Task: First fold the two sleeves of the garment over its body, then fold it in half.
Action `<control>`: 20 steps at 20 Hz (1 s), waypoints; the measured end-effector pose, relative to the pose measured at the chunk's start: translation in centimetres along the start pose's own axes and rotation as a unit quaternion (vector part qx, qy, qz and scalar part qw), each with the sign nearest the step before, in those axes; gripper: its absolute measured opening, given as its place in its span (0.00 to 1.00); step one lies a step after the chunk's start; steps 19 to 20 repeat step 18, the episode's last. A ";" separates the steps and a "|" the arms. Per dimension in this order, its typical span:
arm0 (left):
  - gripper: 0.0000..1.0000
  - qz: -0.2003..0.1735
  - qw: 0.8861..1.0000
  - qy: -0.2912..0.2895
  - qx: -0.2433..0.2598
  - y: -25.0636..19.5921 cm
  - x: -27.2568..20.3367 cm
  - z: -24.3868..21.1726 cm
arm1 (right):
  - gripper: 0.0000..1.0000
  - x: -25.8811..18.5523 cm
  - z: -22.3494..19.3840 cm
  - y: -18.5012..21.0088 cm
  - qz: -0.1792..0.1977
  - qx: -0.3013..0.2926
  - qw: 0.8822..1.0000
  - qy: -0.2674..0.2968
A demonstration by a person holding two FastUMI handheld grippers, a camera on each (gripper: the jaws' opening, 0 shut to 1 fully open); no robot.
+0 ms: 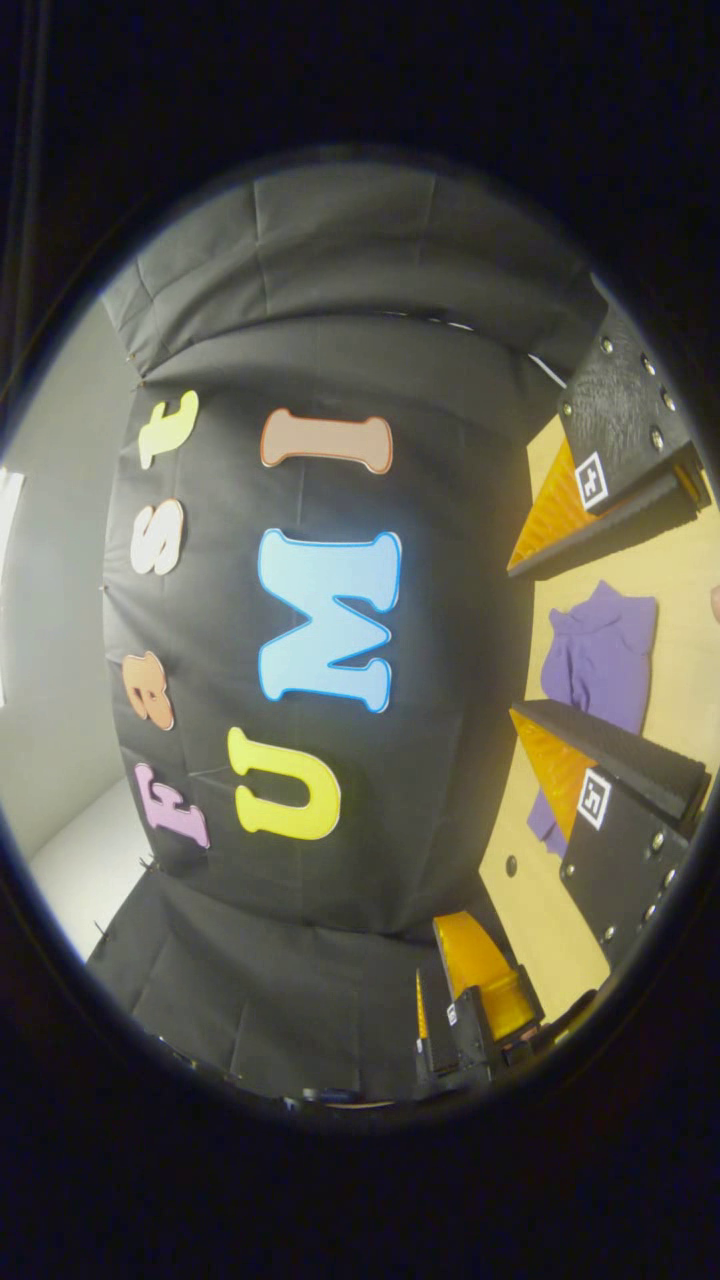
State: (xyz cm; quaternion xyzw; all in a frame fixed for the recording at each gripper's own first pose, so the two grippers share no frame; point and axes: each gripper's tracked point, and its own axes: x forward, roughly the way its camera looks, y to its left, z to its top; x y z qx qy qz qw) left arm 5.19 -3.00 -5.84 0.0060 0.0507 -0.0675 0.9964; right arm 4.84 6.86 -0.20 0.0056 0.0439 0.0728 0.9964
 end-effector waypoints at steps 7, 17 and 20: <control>0.95 0.004 1.000 0.001 0.006 1.9 -0.7 -0.3 | 0.79 -0.7 -0.1 1.3 -0.004 -0.009 1.000 -0.002; 0.95 0.000 1.000 -0.004 0.009 3.7 -1.2 -0.8 | 0.79 -1.5 -0.4 3.3 -0.015 -0.020 1.000 -0.006; 0.95 0.000 1.000 -0.006 0.012 3.9 -1.2 -0.7 | 0.79 -1.5 -0.3 3.4 -0.016 -0.020 1.000 -0.007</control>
